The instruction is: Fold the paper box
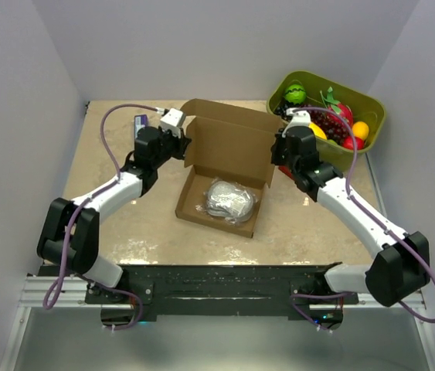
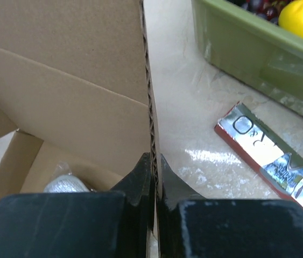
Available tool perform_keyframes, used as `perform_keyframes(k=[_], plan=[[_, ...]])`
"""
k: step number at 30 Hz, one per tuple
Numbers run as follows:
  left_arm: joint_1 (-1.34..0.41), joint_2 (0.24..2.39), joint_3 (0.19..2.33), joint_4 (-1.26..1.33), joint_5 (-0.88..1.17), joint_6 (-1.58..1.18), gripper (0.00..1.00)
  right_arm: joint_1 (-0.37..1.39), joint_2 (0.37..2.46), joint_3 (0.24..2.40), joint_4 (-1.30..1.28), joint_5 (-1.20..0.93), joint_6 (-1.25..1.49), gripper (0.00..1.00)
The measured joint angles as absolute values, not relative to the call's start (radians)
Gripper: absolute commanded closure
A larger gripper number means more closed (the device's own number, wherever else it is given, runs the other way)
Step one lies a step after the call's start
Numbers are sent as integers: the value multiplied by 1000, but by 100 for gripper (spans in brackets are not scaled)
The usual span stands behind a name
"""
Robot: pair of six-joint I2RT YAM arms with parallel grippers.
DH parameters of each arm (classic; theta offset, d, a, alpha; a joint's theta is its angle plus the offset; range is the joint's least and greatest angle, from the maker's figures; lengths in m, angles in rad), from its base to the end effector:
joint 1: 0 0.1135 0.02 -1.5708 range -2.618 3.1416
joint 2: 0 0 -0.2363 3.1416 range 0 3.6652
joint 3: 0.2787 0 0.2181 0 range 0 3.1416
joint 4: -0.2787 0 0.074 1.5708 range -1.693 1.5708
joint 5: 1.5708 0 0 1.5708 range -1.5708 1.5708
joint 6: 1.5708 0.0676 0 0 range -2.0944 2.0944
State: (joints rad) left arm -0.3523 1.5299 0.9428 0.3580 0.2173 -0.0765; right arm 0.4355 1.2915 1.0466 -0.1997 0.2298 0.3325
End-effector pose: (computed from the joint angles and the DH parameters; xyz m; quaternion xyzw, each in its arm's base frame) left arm 0.3277 -0.1360 0.2516 0.1738 0.7620 -0.2145 0.5858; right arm 0.2776 0.1122 0.2879 0.0179 0.8421 0.1088 0.5280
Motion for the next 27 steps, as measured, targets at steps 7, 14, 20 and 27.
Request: perform_keyframes(k=[7,14,20,27], plan=[[-401,1496,866,513,26,-137,100,524,1337,1051,-38,426,321,97],[-479,1484,733,687,-142,-162,100,585,1357,943,139,596,355,97],[-530,1460,624,826,-216,-177,100,610,1349,852,264,672,412,94],[-580,1423,527,928,-279,-224,100,633,1301,783,315,715,458,94]])
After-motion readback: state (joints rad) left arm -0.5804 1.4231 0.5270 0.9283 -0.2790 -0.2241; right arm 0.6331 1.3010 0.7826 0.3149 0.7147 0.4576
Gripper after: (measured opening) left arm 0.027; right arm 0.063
